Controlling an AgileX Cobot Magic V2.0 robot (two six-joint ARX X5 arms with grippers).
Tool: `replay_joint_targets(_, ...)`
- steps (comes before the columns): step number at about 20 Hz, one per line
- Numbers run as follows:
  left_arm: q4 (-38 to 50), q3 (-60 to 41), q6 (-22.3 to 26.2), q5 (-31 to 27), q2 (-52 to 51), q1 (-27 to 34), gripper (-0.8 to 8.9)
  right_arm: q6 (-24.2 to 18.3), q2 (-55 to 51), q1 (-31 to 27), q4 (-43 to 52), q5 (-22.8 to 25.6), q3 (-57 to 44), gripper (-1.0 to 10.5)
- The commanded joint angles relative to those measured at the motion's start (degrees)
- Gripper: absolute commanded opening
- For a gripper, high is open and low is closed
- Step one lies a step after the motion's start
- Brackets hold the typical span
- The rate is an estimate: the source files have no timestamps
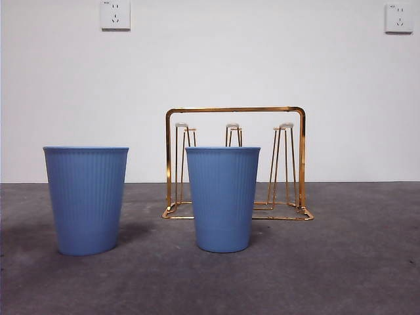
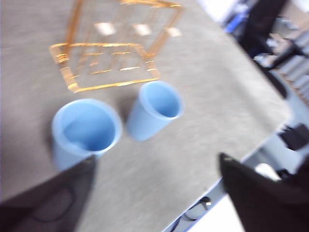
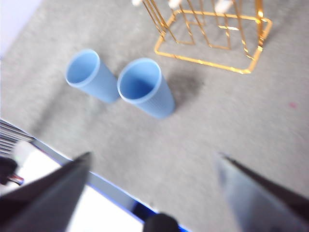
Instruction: Pick up cup 1,put cup 1 in the cup rack,pick up cup 2,put cup 2 in the cup rack
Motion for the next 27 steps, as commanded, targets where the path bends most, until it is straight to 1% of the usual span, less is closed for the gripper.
replay_joint_targets(1, 2.69, 0.13, -1.73, 3.06, 0.76, -1.22, 6.65, 2.38, 3.17, 0.37, 1.95, -1.79, 0.42, 5.0)
replay_joint_targets(4, 5.86, 0.13, -4.00, 6.88, 2.71, -2.80, 6.65, 4.94, 9.75, 4.61, 5.73, -1.70, 1.66, 5.0)
replay_joint_targets(6, 7.21, 0.13, -5.11, 9.11, 3.87, -3.37, 6.65, 6.64, 13.73, 8.39, 8.11, 0.48, 2.80, 5.0)
replay_joint_targets(8, 8.26, 0.13, -5.73, 10.82, 4.85, -3.82, 6.65, 7.67, 17.55, 12.15, 9.60, 4.31, 4.22, 5.0)
replay_joint_targets(13, 9.81, 0.13, -6.60, 12.28, 6.60, -5.01, 6.65, 9.18, 27.96, 21.03, 9.84, 15.26, 9.75, 5.0)
replay_joint_targets(16, 9.81, 0.13, -6.58, 12.28, 7.41, -5.46, 6.65, 10.29, 33.92, 24.65, 9.84, 19.52, 13.40, 5.0)
replay_joint_targets(18, 9.84, 0.13, -6.58, 12.26, 7.74, -5.62, 6.65, 10.29, 37.29, 26.60, 9.73, 21.35, 15.50, 5.0)
replay_joint_targets(20, 9.99, 0.13, -6.60, 12.28, 8.09, -5.64, 6.65, 10.73, 42.66, 29.57, 9.73, 25.22, 18.67, 4.9)
replay_joint_targets(21, 10.29, 0.13, -6.64, 12.28, 8.15, -5.64, 6.65, 10.73, 44.89, 30.60, 9.77, 26.95, 19.89, 4.6)
replay_joint_targets(22, 10.60, 0.13, -6.88, 12.28, 8.20, -5.64, 6.65, 10.73, 46.77, 31.39, 10.14, 27.85, 20.63, 4.6)
replay_joint_targets(27, 11.06, 0.13, -7.65, 12.28, 8.22, -5.66, 6.65, 11.69, 54.90, 33.38, 12.70, 28.74, 21.18, 4.6)
